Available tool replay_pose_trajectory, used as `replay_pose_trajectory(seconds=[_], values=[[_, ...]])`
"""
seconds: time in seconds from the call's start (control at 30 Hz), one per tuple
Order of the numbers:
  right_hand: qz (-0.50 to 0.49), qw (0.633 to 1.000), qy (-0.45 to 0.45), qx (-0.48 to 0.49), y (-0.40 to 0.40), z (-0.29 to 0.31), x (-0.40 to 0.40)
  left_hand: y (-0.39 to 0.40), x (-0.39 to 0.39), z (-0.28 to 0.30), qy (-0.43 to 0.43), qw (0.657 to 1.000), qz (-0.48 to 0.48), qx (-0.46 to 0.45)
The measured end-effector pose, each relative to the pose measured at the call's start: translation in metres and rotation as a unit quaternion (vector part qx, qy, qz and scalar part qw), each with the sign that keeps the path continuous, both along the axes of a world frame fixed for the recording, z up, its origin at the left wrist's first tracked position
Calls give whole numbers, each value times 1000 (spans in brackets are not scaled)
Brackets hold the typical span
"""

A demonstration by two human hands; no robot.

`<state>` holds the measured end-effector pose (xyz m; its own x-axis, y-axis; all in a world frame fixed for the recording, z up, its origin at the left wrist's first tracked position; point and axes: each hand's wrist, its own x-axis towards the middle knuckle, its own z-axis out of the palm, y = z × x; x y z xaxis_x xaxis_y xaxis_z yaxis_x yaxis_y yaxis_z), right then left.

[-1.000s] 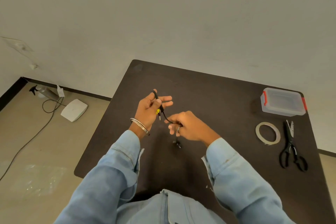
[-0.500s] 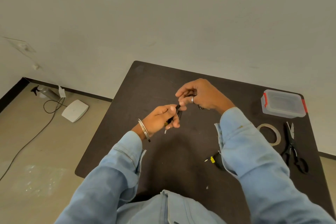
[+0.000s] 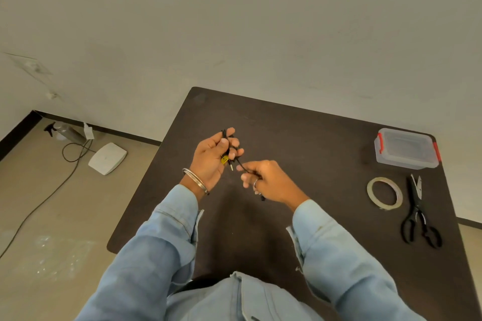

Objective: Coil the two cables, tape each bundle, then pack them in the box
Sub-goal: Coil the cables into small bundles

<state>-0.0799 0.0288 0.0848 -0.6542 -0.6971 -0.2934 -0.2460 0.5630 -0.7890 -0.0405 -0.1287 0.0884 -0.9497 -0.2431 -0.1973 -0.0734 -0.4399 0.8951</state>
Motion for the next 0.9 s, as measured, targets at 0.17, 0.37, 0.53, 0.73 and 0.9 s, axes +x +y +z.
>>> replay_pose_trajectory(seconds=[0.17,0.37,0.53,0.73,0.9], values=[[122,978,113,123,0,22,-5,-3,0,-12,-55,990,2,-129],[190,951,188,153,-4,45,-11,6,-1,-15,-75,975,-59,-201],[215,939,213,165,-5,54,-30,9,5,-17,-58,948,-239,-203],[296,872,353,164,-4,49,-31,11,12,-16,-116,944,-309,14],[233,901,352,101,4,41,-37,7,17,-23,-137,917,-371,50]])
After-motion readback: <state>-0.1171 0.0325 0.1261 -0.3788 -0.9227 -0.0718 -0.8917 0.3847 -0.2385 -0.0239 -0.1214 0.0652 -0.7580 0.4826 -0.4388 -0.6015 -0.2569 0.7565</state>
